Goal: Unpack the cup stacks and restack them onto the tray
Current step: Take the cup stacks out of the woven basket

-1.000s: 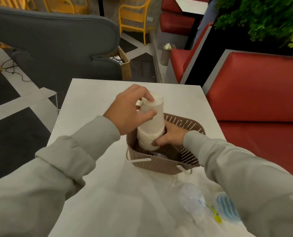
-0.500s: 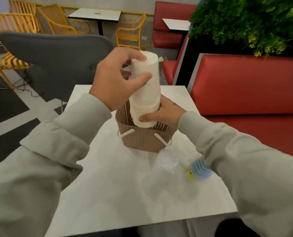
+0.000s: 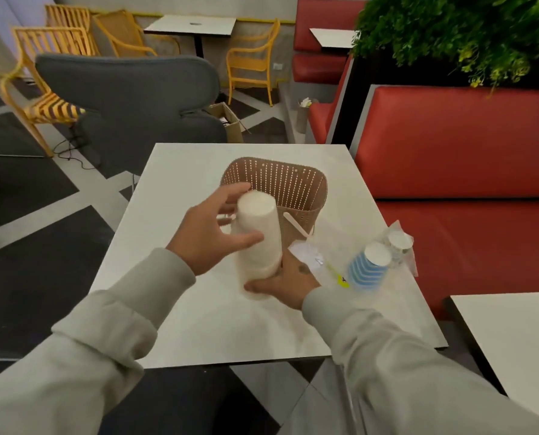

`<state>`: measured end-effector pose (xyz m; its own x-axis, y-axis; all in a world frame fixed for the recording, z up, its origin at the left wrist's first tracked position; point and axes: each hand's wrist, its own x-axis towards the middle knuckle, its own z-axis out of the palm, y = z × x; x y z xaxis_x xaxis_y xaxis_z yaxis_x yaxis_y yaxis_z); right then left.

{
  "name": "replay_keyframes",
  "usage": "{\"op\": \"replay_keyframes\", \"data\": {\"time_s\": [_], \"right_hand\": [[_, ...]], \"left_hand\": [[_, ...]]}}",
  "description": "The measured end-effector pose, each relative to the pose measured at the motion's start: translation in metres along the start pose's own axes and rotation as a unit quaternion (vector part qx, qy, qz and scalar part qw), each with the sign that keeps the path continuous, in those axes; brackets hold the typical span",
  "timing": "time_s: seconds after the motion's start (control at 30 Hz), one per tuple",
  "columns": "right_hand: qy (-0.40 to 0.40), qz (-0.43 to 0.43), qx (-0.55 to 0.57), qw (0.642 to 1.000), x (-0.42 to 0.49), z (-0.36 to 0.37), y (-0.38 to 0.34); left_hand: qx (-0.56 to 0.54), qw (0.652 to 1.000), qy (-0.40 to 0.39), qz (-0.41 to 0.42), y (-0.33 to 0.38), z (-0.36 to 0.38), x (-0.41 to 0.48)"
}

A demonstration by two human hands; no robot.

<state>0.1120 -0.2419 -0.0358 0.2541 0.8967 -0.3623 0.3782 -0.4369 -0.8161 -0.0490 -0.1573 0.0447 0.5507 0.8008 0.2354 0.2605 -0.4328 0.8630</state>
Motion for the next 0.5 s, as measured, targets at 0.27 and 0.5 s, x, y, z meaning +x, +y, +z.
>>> {"op": "replay_keyframes", "data": {"time_s": [0.27, 0.5], "right_hand": [[0.006, 0.069, -0.018, 0.997, 0.018, 0.036, 0.014], [-0.003, 0.117, -0.019, 0.993, 0.040, 0.058, 0.009]], "left_hand": [[-0.014, 0.995, -0.074, -0.067, -0.051, 0.001, 0.003], [0.017, 0.988, -0.133, -0.082, -0.086, -0.003, 0.009]]}}
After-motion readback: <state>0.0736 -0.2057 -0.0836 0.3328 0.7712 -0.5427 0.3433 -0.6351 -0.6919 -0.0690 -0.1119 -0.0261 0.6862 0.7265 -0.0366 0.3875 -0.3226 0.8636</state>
